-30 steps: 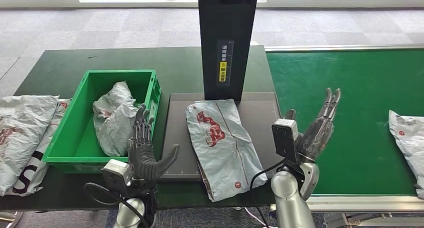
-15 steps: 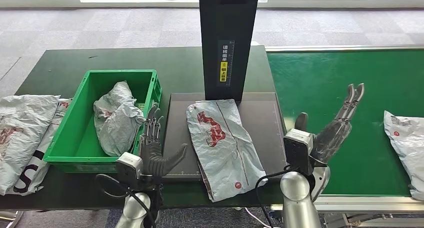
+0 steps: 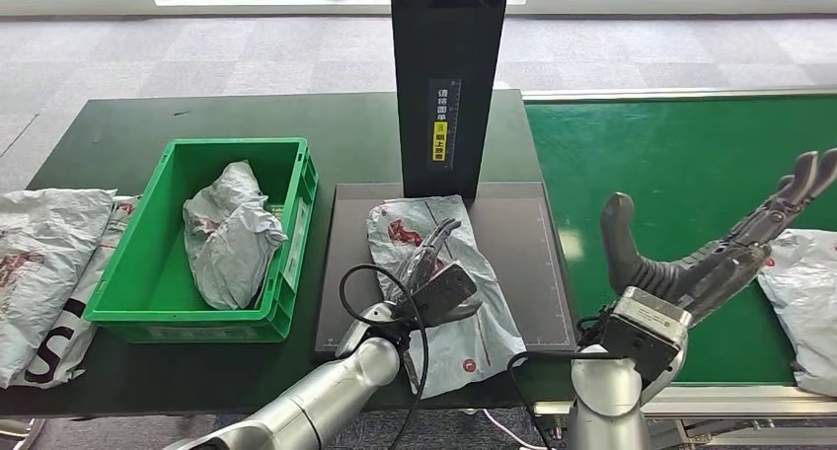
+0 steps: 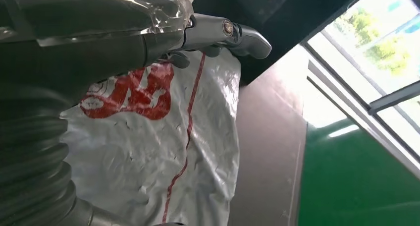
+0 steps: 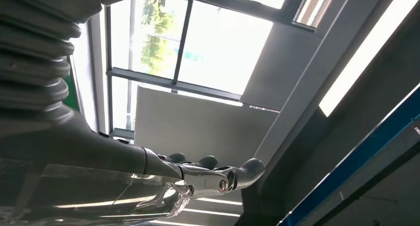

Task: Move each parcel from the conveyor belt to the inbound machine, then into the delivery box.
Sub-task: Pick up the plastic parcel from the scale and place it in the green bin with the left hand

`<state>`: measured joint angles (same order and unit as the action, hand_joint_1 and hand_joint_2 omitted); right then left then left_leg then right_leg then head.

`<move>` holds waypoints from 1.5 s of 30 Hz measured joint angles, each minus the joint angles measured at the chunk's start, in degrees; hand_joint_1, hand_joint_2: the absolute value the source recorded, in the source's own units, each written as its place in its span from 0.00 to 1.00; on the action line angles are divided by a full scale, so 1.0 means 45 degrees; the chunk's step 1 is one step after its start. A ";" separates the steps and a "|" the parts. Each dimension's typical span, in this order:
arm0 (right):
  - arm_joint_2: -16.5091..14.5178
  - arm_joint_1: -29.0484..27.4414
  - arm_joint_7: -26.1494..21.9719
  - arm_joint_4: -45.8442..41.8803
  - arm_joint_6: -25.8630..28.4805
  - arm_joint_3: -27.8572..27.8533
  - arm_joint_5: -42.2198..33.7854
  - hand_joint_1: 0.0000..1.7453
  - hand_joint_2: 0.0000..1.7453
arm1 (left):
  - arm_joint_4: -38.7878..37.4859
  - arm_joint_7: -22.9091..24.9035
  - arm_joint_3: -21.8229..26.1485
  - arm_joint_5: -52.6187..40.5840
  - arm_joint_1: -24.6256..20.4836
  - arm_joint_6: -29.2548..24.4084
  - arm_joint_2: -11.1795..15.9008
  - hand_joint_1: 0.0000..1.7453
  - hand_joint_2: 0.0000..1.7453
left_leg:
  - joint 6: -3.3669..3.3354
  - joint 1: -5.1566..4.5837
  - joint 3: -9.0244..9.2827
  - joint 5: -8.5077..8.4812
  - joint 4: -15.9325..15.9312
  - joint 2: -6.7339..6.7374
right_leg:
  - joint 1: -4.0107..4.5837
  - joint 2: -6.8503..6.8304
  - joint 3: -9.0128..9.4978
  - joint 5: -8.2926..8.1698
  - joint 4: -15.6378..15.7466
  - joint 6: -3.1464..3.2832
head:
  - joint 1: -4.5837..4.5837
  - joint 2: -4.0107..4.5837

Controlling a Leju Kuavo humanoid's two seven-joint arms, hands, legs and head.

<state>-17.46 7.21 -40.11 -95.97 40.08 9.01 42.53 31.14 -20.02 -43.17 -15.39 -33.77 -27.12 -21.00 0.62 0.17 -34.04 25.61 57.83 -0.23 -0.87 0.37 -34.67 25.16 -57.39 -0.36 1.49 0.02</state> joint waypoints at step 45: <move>0.0006 -0.0013 0.0016 -0.0024 -0.0010 0.0010 -0.0401 0.00 1.00 | -0.2475 0.4678 -0.5419 -0.2379 -0.1517 0.0143 -0.0030 1.00 1.00 | 0.0004 0.0002 0.0009 -0.0001 -0.0001 -0.0003 | 0.0001 -0.0010 0.0015 0.0005 -0.0003 0.0006 | 0.0002 0.0000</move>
<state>-17.44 7.15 -40.04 -96.08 40.04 9.05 40.73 20.00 1.03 -67.55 -26.09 -40.60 -26.48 -21.14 0.64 0.18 -34.00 25.60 57.82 -0.24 -0.86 0.33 -34.60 25.18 -57.40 -0.33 1.50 0.02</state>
